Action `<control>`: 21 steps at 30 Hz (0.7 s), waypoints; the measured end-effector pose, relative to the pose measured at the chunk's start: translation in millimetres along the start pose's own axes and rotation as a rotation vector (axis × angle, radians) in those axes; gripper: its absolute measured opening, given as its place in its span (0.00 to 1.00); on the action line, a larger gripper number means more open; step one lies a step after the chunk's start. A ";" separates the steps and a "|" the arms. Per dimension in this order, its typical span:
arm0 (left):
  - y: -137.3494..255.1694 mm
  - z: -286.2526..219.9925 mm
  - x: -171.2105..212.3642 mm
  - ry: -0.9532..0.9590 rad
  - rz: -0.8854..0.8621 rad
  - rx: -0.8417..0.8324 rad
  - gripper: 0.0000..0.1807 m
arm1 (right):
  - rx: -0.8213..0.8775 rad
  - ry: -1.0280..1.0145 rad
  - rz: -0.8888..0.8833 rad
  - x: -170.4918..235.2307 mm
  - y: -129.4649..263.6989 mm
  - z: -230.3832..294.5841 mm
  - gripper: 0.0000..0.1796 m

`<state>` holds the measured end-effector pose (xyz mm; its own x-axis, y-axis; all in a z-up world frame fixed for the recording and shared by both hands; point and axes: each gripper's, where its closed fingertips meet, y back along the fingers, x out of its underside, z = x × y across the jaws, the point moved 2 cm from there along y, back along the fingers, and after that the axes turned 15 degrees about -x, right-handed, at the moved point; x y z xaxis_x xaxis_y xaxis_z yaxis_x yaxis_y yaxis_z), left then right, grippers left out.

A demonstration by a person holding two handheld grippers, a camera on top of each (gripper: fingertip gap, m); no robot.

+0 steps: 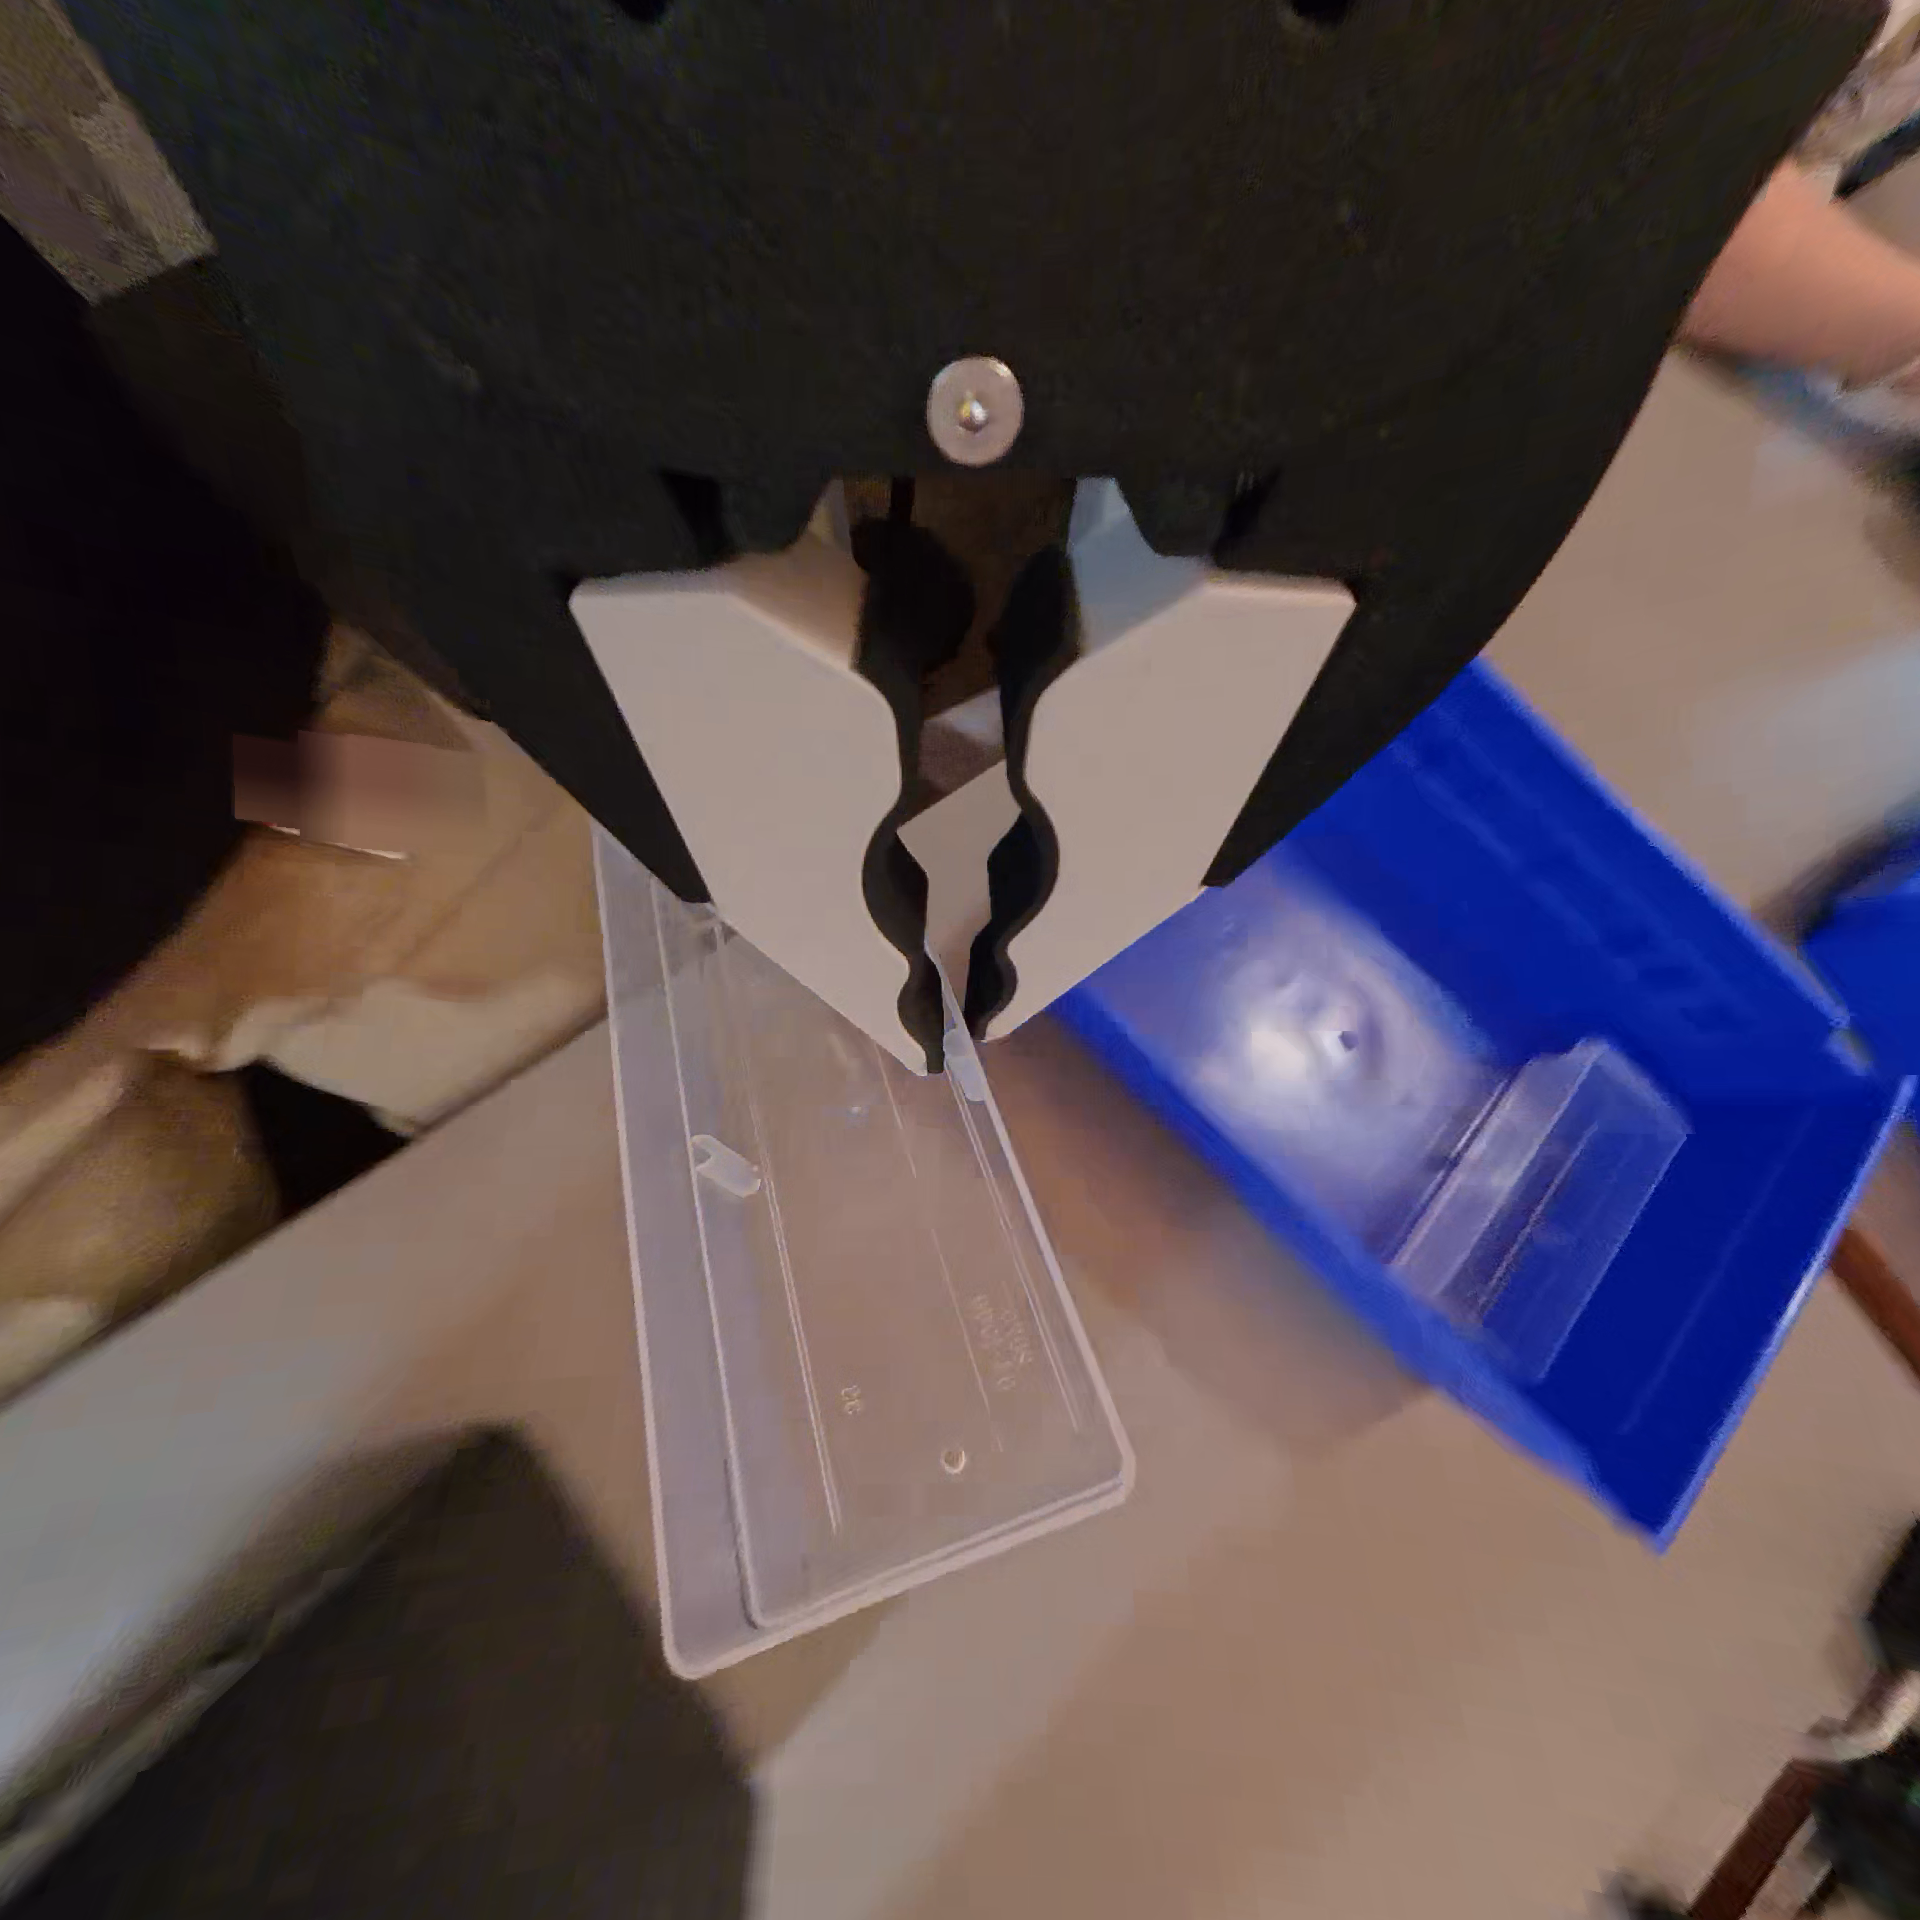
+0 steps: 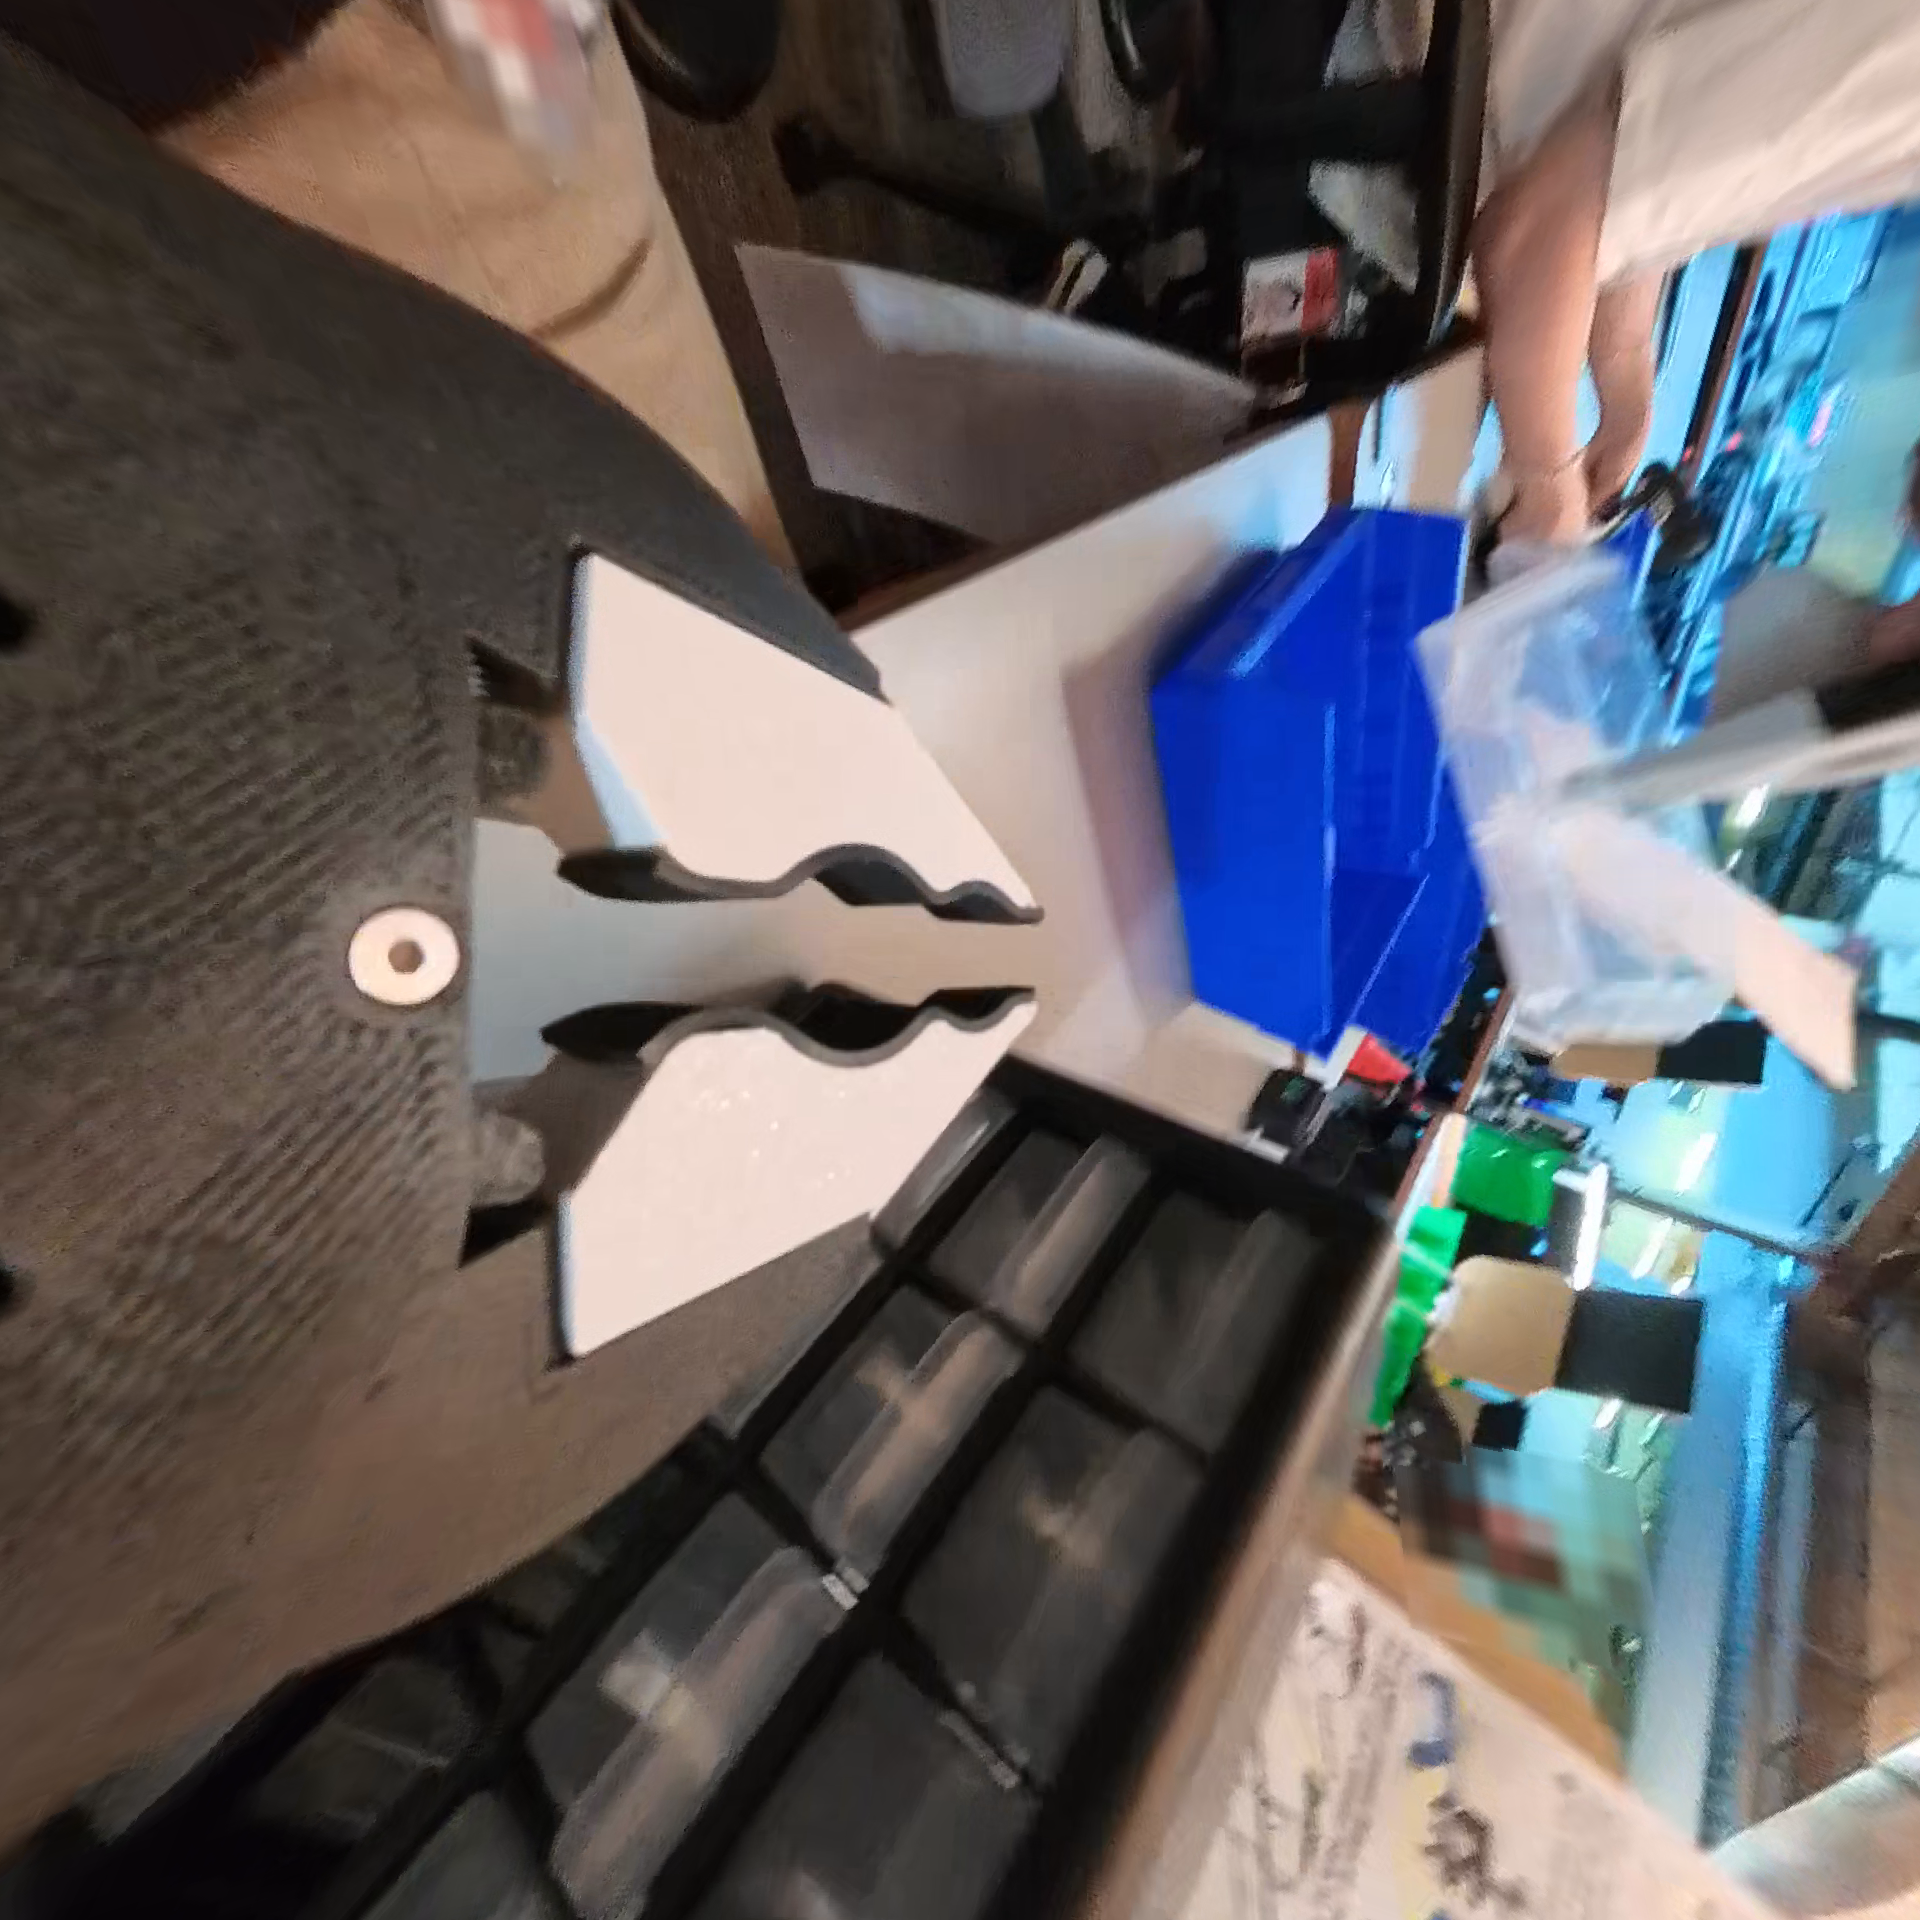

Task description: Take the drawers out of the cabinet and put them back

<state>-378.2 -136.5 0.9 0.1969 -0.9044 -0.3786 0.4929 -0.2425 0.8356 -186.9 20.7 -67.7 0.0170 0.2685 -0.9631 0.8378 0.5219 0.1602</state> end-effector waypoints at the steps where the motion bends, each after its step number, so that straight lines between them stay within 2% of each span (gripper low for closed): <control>1: 7.6 -20.4 -5.5 -0.027 -0.025 0.007 0.02 | -0.021 0.019 -0.015 -9.0 0.9 10.8 0.06; 4: 20.1 -74.1 -15.3 -0.131 -0.083 -0.031 0.02 | -0.091 0.070 -0.041 -35.0 2.9 44.5 0.10; 8: 26.3 -140.2 -26.5 -0.178 -0.158 0.021 0.02 | -0.182 0.097 0.012 -55.1 -3.3 85.2 0.24; 11: 27.2 -186.6 -39.8 -0.113 -0.225 0.161 0.02 | -0.161 0.109 0.115 -49.2 -12.1 97.9 0.27; 14: 20.5 -205.8 -49.5 -0.075 -0.266 0.182 0.02 | -0.098 0.204 0.362 -15.2 -16.0 95.9 0.30; 15: 17.0 -206.1 -51.3 -0.068 -0.268 0.168 0.02 | -0.063 0.257 0.440 -3.8 -15.1 91.3 0.30; 17: 12.4 -208.5 -52.7 -0.057 -0.264 0.182 0.02 | 0.033 0.386 0.480 1.8 -12.5 79.3 0.16; 19: 10.0 -206.0 -55.8 -0.032 -0.268 0.190 0.02 | 0.046 0.469 0.488 3.1 -12.1 78.6 0.08; 21: 9.8 -206.2 -57.5 -0.009 -0.270 0.225 0.02 | 0.046 0.481 0.496 4.6 -13.0 77.4 0.07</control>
<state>-210.0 -14.5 -51.3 0.0767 -0.7998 -0.5953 0.3266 -0.5439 0.7729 -155.5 -47.5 -91.0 0.1687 0.8015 -0.5737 0.8162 0.2127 0.5372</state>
